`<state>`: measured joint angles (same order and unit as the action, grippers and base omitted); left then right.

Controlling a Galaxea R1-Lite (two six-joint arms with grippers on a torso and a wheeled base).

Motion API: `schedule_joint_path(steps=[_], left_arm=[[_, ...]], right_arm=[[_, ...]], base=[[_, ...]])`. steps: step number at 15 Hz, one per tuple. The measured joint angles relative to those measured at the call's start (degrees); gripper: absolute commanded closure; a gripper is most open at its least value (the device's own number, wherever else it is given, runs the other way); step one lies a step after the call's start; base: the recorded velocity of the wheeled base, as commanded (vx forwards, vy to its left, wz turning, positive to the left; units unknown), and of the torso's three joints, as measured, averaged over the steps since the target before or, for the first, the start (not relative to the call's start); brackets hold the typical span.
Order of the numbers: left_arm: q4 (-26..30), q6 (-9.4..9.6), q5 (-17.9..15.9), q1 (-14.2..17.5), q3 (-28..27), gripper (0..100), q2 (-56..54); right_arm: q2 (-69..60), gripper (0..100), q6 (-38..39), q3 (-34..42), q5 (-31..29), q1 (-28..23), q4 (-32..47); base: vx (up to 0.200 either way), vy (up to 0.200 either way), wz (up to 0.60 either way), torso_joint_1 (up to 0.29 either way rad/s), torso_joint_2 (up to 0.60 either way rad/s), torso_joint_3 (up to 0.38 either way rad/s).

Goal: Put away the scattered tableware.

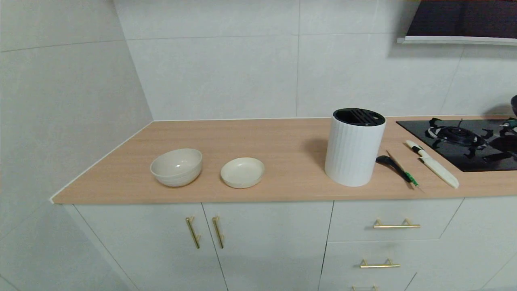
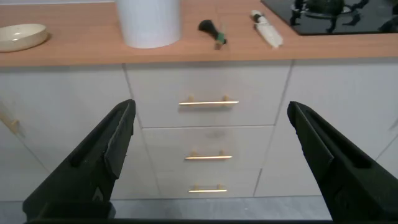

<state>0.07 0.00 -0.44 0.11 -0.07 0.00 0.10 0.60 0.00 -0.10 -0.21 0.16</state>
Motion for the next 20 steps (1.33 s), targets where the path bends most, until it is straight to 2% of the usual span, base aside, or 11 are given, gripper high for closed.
schedule_joint_path(steps=[9, 20], left_arm=[[0.0, 0.0, 0.0, 0.0, 0.0, 0, 0.0], [0.0, 0.05, 0.0, 0.0, 0.0, 0, 0.0]], right_arm=[[0.0, 0, 0.0, 0.0, 0.0, 0.0, 0.0], [0.0, 0, 0.0, 0.0, 0.0, 0.0, 0.0]], base=[[0.0, 0.2, 0.0, 0.0, 0.0, 0.002], [0.0, 0.0, 0.0, 0.0, 0.0, 0.0]])
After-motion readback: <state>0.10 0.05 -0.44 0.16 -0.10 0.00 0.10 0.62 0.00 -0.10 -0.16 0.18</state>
